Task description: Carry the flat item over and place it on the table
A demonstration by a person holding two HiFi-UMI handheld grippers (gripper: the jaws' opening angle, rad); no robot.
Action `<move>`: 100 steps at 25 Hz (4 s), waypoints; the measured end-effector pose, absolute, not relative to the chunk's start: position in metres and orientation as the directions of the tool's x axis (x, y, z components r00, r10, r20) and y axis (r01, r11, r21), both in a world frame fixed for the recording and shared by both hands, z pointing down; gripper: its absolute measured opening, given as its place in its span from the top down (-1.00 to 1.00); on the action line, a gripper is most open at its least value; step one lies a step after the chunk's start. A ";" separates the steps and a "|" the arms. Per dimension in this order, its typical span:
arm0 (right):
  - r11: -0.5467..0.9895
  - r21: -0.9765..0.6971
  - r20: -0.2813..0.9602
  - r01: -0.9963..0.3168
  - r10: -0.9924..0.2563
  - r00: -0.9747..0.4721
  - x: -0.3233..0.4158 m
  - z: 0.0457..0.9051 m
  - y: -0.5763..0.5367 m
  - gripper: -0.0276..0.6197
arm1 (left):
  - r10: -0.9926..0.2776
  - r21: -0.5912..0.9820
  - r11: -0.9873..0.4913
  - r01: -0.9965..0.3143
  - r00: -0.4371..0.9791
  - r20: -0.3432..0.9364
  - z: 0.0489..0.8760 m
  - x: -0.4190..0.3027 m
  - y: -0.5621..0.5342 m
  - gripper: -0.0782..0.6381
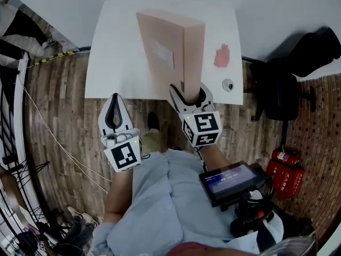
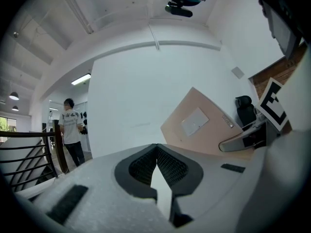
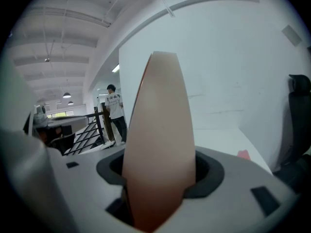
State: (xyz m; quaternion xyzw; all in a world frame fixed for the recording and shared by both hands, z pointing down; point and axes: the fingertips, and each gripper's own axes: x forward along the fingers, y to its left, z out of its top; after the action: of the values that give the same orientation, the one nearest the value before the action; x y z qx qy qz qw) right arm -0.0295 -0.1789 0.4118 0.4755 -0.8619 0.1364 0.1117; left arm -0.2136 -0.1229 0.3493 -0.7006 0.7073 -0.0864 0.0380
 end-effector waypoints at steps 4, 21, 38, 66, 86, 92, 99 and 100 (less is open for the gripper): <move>0.509 -0.129 0.301 -0.851 -0.798 -0.522 -0.068 0.402 -0.224 0.06 | -0.998 -0.175 -0.024 -0.984 0.014 0.058 0.347 -0.243 -0.168 0.76; 0.499 -0.157 0.202 -0.853 -0.829 -0.522 -0.118 0.354 -0.307 0.05 | -0.997 -0.213 -0.047 -0.976 0.059 -0.049 0.309 -0.287 -0.253 0.76; 0.487 -0.370 0.340 -0.791 -0.722 -0.603 -0.129 0.414 -0.350 0.05 | -0.993 -0.222 -0.057 -0.973 0.032 0.112 0.353 -0.281 -0.307 0.76; 0.145 -0.864 0.384 -0.481 -0.428 -0.818 -0.135 0.530 -0.421 -0.02 | -0.956 -0.215 -0.080 -0.973 0.014 0.294 0.436 -0.277 -0.401 0.76; 0.156 -0.830 0.454 -0.536 -0.368 -0.811 -0.125 0.569 -0.423 -0.28 | -0.948 -0.232 -0.087 -0.969 0.009 0.319 0.446 -0.264 -0.410 0.76; 0.199 -0.760 0.522 -0.619 -0.381 -0.763 -0.116 0.573 -0.427 -0.39 | -0.949 -0.230 -0.092 -0.969 0.015 0.316 0.441 -0.257 -0.409 0.76; 0.201 -0.714 0.560 -0.670 -0.410 -0.720 -0.103 0.579 -0.432 -0.43 | -0.951 -0.235 -0.089 -0.968 0.013 0.309 0.435 -0.256 -0.404 0.76; 0.200 -0.703 0.571 -0.683 -0.413 -0.709 -0.101 0.581 -0.432 -0.44 | -0.951 -0.236 -0.089 -0.968 0.012 0.309 0.434 -0.257 -0.403 0.76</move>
State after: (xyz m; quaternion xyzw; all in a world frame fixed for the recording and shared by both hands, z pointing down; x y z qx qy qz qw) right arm -0.1011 -0.4317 0.5808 0.3587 -0.7638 0.5208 0.1294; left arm -0.2568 -0.4031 0.4344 -0.7112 0.6745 -0.1970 -0.0210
